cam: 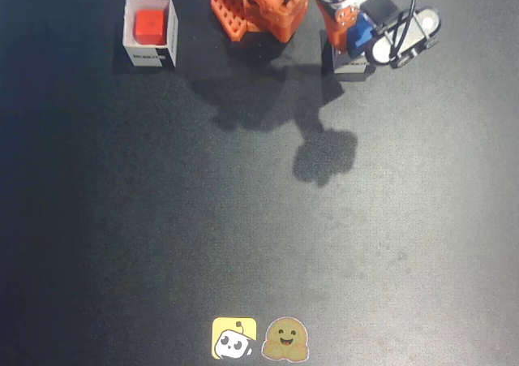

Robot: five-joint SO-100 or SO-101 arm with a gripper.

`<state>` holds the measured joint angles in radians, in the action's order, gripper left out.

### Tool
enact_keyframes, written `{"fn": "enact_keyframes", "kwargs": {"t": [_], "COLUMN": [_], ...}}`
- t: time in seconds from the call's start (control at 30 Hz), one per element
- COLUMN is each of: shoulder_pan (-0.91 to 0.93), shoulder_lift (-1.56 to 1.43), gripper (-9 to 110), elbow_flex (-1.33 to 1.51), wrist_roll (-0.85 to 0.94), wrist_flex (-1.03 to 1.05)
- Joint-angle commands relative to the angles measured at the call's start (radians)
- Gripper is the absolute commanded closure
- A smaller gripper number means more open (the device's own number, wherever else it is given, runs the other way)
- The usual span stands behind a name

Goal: Put the red cube in the right box and the blue cube in the left box.

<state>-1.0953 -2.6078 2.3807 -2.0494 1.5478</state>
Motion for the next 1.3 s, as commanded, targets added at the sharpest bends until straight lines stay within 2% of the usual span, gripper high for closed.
{"fn": "enact_keyframes", "kwargs": {"t": [0.0,0.47,1.1,1.27], "shoulder_pan": [-0.067,-0.232,-0.249,-0.249], "shoulder_lift": [-0.034,-0.107,-0.126,-0.149], "gripper": [93,92,91,87], "elbow_flex": [0.012,0.147,0.156,0.163], "wrist_roll": [-0.029,-0.084,-0.067,-0.057], "wrist_flex": [-0.026,-0.140,-0.083,-0.086]}}
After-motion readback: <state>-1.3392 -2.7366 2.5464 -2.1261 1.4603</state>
